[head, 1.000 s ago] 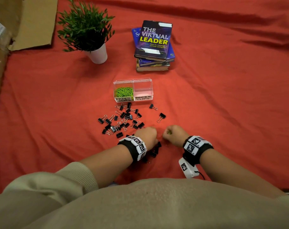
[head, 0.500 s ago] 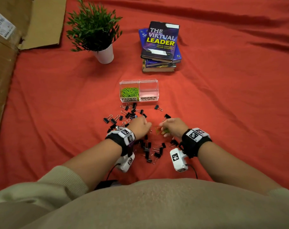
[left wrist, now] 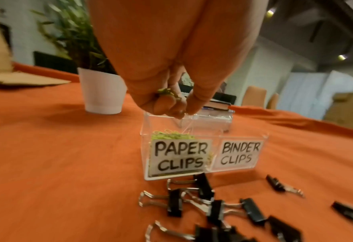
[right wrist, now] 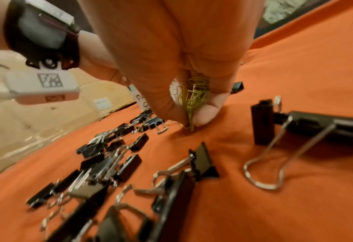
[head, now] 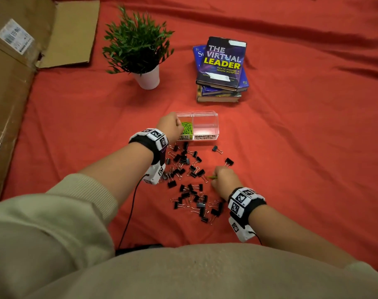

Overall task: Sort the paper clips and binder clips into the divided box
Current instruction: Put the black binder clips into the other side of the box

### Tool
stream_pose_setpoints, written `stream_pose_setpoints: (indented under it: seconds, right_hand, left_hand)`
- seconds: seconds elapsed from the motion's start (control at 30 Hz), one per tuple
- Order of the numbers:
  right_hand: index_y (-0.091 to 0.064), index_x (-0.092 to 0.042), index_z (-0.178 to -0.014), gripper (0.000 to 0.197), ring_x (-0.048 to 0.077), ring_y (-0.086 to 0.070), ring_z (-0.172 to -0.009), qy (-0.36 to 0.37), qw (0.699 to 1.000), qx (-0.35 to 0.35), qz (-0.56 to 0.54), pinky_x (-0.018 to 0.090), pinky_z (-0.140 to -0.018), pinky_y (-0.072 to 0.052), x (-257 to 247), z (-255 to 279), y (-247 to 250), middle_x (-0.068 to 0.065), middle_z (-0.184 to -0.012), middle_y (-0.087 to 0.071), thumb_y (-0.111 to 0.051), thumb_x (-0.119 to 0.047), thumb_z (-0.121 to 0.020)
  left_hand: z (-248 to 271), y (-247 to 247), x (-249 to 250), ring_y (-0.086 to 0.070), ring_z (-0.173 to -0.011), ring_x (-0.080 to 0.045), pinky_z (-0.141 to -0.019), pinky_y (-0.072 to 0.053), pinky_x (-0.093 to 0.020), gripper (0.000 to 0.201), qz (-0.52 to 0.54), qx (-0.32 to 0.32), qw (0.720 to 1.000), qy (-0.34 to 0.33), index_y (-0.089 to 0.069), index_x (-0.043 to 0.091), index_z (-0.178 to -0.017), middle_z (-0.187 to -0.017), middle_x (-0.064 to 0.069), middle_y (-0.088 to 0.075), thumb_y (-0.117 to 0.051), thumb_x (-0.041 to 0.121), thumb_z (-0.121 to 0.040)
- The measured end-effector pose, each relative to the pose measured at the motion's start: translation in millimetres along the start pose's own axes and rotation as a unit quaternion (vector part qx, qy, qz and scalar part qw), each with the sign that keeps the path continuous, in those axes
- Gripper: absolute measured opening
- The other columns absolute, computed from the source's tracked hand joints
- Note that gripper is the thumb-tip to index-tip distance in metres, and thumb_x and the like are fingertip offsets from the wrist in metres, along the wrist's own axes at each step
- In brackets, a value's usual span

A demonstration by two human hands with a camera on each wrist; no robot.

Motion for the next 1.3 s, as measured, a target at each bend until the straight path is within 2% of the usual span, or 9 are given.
stream_pose_setpoints:
  seconds: [0.17, 0.27, 0.4, 0.47, 0.6, 0.83, 1.03, 1.17, 1.3]
  right_hand:
    - [-0.062, -0.011, -0.087, 0.007, 0.023, -0.064, -0.082, -0.032, 0.995, -0.001, -0.090, 0.032, -0.076, -0.054, 4.3, -1.1, 4.2, 0.007, -0.089, -0.067, -0.056, -0.009, -0.084]
    - [-0.059, -0.016, -0.075, 0.012, 0.012, -0.058, -0.063, -0.054, 0.972, -0.014, -0.228, 0.024, -0.059, -0.050, 1.1, -3.3, 13.2, -0.001, -0.072, -0.063, -0.061, -0.008, -0.084]
    - [-0.061, -0.013, -0.079, 0.011, 0.014, -0.060, -0.062, -0.057, 0.922, -0.051, -0.379, 0.028, -0.070, -0.055, -18.5, -18.1, 44.9, 0.004, -0.080, -0.066, -0.062, -0.004, -0.085]
    - [-0.061, -0.010, -0.081, 0.010, 0.013, -0.060, -0.064, -0.025, 0.920, -0.036, -0.390, 0.023, -0.068, -0.057, -37.1, -31.8, 65.0, 0.003, -0.079, -0.064, -0.060, -0.001, -0.085]
    - [-0.060, -0.012, -0.081, 0.013, 0.013, -0.056, -0.059, 0.062, 0.954, 0.009, -0.294, 0.012, -0.046, -0.045, -84.8, -70.4, 91.8, -0.004, -0.070, -0.059, -0.059, 0.000, -0.084]
    - [-0.065, -0.009, -0.102, 0.024, 0.027, -0.061, -0.098, 0.174, 0.985, 0.015, -0.005, 0.032, -0.083, -0.048, -133.5, -107.9, 77.7, 0.011, -0.104, -0.067, -0.054, 0.000, -0.083]
    - [-0.067, -0.016, -0.106, 0.027, 0.021, -0.059, -0.101, 0.221, 0.973, 0.062, -0.008, 0.029, -0.090, -0.045, -115.9, -85.8, 93.6, 0.006, -0.114, -0.065, -0.057, -0.008, -0.083]
    - [-0.066, -0.008, -0.088, 0.015, 0.016, -0.061, -0.076, 0.146, 0.989, 0.039, 0.005, 0.029, -0.072, -0.055, -81.0, -49.8, 89.3, 0.006, -0.088, -0.068, -0.052, -0.013, -0.090]
    - [-0.050, -0.010, -0.067, 0.024, 0.015, -0.051, -0.057, 0.031, 0.990, -0.070, 0.122, 0.018, -0.046, -0.036, -45.4, -15.0, 55.4, 0.004, -0.068, -0.054, -0.046, -0.011, -0.090]
  left_hand:
    - [-19.2, -3.3, 7.0, -0.059, -0.092, -0.029, -0.072, -0.042, -0.029, 0.019, -0.108, -0.065, 0.990, -0.070, -0.061, 0.004, -0.100, -0.103, -0.014, -0.063, -0.045, 0.002, -0.090]
    - [-21.7, -5.7, 4.7, -0.059, -0.102, -0.029, -0.085, -0.047, -0.033, 0.023, -0.127, -0.090, 0.982, -0.103, -0.062, 0.007, -0.103, -0.109, -0.013, -0.063, -0.047, 0.003, -0.088]
    - [0.9, -8.5, -4.2, -0.045, -0.121, -0.020, -0.108, -0.037, -0.037, 0.020, -0.118, -0.013, 0.981, -0.152, -0.060, 0.016, -0.108, -0.118, 0.000, -0.057, -0.053, 0.014, -0.089]
    - [21.2, -14.6, -12.3, -0.043, -0.115, -0.015, -0.105, -0.037, -0.033, 0.016, -0.091, 0.032, 0.983, -0.158, -0.058, 0.019, -0.104, -0.114, 0.004, -0.053, -0.053, 0.017, -0.089]
    - [55.4, -39.5, -40.3, -0.045, -0.109, -0.016, -0.094, -0.044, -0.030, 0.019, -0.099, -0.024, 0.984, -0.149, -0.058, 0.017, -0.107, -0.113, 0.001, -0.050, -0.054, 0.019, -0.089]
    - [79.7, -59.6, -68.8, -0.052, -0.108, -0.025, -0.088, -0.049, -0.037, 0.033, -0.107, -0.087, 0.977, -0.165, -0.056, 0.017, -0.121, -0.117, -0.005, -0.049, -0.054, 0.014, -0.088]
    - [70.1, -59.3, -69.4, -0.052, -0.112, -0.027, -0.093, -0.045, -0.039, 0.032, -0.107, -0.084, 0.979, -0.151, -0.051, 0.012, -0.118, -0.118, -0.007, -0.053, -0.058, 0.022, -0.089]
    - [65.7, -61.1, -59.3, -0.052, -0.114, -0.025, -0.090, -0.047, -0.039, 0.037, -0.121, -0.079, 0.980, -0.134, -0.049, 0.017, -0.124, -0.120, -0.005, -0.054, -0.057, 0.030, -0.090]
    - [61.2, -64.0, -50.0, -0.053, -0.109, -0.025, -0.085, -0.050, -0.039, 0.037, -0.147, -0.068, 0.980, -0.114, -0.049, 0.015, -0.119, -0.115, -0.005, -0.051, -0.059, 0.032, -0.089]
Point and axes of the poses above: each hand's wrist, its own z-axis away from the middle knuckle, its own y-axis out of the back of the hand, x = y × z, the point moved 1 cm from there along -z, towards the middle knuckle
